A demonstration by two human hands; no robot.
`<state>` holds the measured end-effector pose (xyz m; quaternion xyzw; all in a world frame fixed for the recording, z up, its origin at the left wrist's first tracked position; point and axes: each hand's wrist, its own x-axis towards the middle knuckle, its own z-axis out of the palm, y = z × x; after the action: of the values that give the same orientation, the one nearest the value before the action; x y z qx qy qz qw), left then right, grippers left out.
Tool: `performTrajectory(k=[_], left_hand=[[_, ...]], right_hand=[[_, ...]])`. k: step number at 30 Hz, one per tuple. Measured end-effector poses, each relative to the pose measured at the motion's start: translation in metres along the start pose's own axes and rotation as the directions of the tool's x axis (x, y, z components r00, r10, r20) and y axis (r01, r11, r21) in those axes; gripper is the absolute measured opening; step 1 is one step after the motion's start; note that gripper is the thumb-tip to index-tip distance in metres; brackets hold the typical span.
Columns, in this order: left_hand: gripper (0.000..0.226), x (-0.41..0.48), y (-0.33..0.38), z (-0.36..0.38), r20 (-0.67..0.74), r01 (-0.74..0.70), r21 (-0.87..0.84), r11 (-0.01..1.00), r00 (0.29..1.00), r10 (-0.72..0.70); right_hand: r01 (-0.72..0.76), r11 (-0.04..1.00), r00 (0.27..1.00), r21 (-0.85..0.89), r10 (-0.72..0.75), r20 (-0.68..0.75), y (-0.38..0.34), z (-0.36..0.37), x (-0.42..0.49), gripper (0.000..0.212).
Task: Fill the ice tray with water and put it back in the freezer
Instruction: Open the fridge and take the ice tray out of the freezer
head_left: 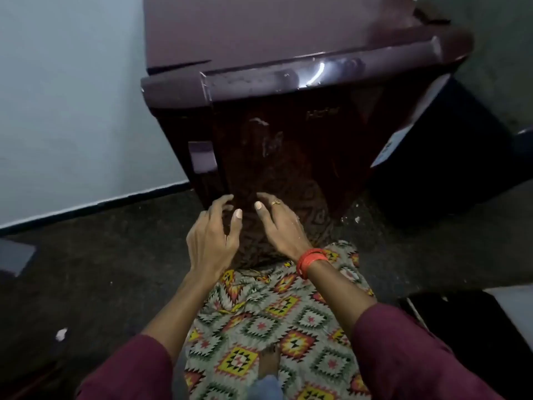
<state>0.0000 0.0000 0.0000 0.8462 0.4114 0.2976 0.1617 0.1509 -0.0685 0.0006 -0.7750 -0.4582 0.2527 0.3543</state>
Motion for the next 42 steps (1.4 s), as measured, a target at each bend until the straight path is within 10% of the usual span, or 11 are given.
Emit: performTrajectory(k=[8,16,28,42], left_hand=[[0.047,0.016,-0.008,-0.041,-0.258,0.048,-0.086,0.995,0.964,-0.068],[0.041,0.082,0.004,-0.092,-0.480,-0.134,0.071,0.989,0.864,0.151],[0.045,0.159,0.022,-0.119,-0.245,-0.141,0.063,0.988,0.958,0.152],[0.043,0.133,0.039,-0.113,-0.308,-0.052,0.018,0.998,0.950,0.055]], right_hand=[[0.040,0.985,0.999,0.170,-0.045,0.026,-0.044,0.024,0.019,0.041],[-0.022,0.876,0.998,0.482,0.044,-0.034,-0.065,0.036,0.023,0.050],[-0.060,0.796,0.997,0.602,0.077,-0.003,-0.095,0.034,0.041,0.075],[-0.069,0.814,0.997,0.576,0.077,0.012,-0.088,0.026,0.011,0.076]])
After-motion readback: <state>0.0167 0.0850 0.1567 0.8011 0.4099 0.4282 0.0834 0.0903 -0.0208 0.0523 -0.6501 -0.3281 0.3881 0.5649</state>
